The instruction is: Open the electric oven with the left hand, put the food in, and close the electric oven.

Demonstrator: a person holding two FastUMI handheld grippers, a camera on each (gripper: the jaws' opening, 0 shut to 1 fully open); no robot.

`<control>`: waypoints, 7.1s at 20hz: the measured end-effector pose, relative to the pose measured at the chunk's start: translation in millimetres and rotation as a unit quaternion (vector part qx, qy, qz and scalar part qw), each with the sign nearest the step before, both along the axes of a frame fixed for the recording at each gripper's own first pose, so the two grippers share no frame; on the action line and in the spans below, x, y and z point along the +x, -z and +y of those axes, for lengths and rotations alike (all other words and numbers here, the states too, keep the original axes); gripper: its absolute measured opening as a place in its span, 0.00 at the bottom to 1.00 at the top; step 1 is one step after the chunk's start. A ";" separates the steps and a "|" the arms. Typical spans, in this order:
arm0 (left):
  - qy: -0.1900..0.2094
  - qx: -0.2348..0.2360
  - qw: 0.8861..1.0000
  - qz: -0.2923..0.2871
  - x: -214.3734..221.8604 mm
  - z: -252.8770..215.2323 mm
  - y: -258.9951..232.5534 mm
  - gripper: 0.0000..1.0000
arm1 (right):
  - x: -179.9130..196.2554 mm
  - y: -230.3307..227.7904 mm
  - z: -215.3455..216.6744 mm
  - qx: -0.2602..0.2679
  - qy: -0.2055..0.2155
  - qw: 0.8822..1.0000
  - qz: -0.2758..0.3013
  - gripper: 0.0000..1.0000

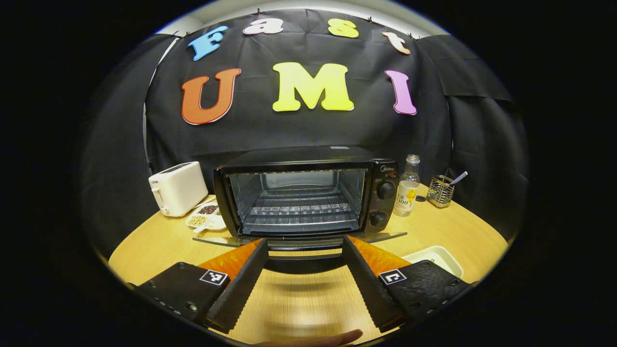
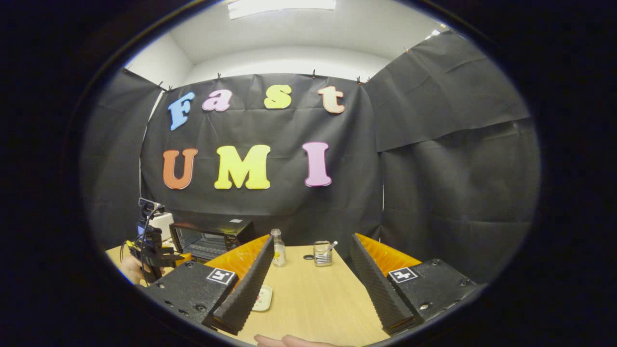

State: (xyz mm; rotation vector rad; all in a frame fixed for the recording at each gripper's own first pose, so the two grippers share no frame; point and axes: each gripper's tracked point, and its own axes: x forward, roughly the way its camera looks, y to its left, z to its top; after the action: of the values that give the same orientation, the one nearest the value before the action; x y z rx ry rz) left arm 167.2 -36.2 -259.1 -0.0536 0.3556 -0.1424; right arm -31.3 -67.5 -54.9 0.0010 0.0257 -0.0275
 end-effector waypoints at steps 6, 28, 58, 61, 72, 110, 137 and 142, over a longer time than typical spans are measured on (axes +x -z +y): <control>0.001 0.003 1.000 -0.005 -16.6 -3.0 25.6 0.98 | 2.6 8.8 5.1 -0.012 0.000 1.000 0.013 0.96; -0.016 0.009 0.997 0.075 -51.9 7.9 78.9 0.94 | 48.1 93.6 27.6 -0.029 -0.017 0.991 0.127 1.00; -0.120 -0.016 0.980 -0.155 -84.7 64.5 -198.9 0.96 | 135.6 326.7 124.2 0.144 -0.164 0.736 0.641 0.41; -0.107 -0.013 0.982 -0.158 -83.9 50.8 -202.2 0.93 | 142.6 331.4 127.2 0.162 -0.195 0.708 0.660 0.03; -0.130 -0.015 0.980 -0.149 -98.8 67.2 -211.5 0.96 | 131.1 322.1 94.6 0.235 -0.169 0.720 0.631 0.04; -0.164 0.046 0.975 -0.143 -148.2 168.5 -178.2 0.96 | 227.0 239.2 348.5 0.302 -0.143 0.782 0.526 0.04; -0.188 0.026 0.979 -0.078 -132.5 210.0 -116.8 0.96 | 351.4 275.1 409.9 0.464 -0.002 0.838 0.286 0.07; -0.165 0.008 0.984 -0.070 -133.5 195.5 -108.4 0.96 | 334.7 267.8 407.6 0.446 -0.030 0.850 0.278 0.22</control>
State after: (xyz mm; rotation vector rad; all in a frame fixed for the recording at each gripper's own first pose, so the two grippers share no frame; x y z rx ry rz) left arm 33.7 159.2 -150.7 -0.0848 0.2036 0.1853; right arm 303.4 340.1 -322.7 0.9324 0.6214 0.0514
